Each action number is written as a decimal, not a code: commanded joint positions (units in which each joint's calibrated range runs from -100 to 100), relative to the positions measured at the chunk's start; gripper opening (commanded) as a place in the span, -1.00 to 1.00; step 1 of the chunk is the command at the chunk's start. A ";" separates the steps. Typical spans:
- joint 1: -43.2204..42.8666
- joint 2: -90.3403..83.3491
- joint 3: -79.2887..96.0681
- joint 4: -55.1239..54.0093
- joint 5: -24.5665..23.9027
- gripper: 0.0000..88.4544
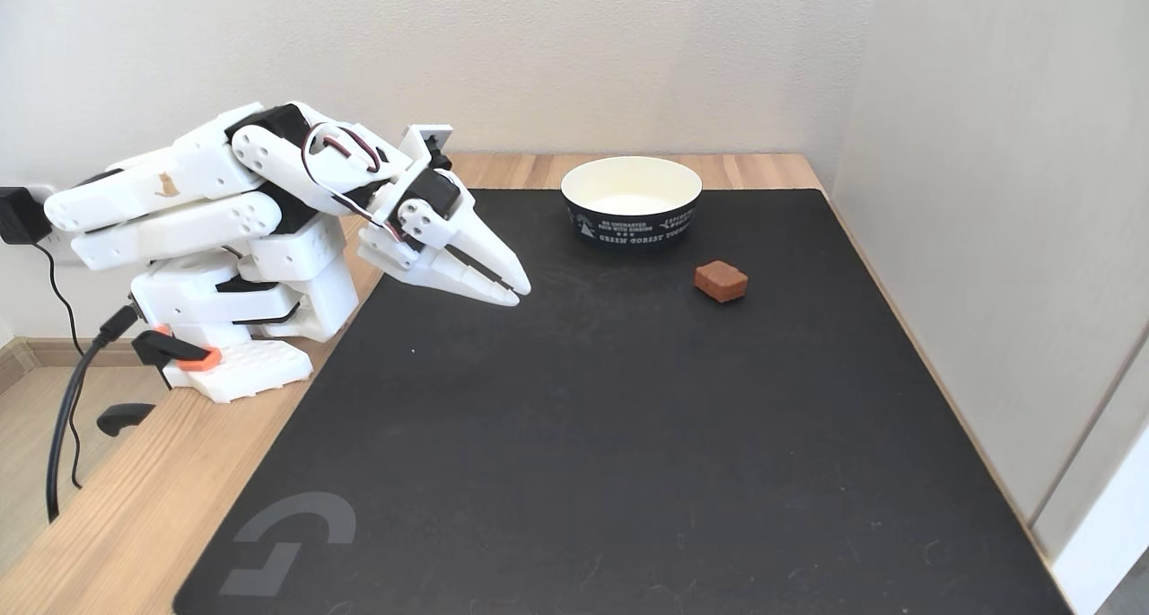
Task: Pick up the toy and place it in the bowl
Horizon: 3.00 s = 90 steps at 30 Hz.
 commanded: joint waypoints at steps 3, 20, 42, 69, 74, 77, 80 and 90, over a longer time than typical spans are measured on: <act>0.26 -0.75 0.78 0.29 -0.12 -0.93; -0.49 -0.75 0.78 0.29 0.30 -0.34; -1.58 7.25 -10.22 3.25 -0.12 -0.01; -12.70 127.22 -139.29 29.92 0.30 -0.02; -13.54 136.56 -151.63 29.92 2.07 -0.02; -14.21 140.89 -155.96 29.84 4.73 -0.02; -14.79 142.56 -156.50 29.92 5.25 -0.02; -15.88 147.65 -156.32 29.24 8.02 -0.02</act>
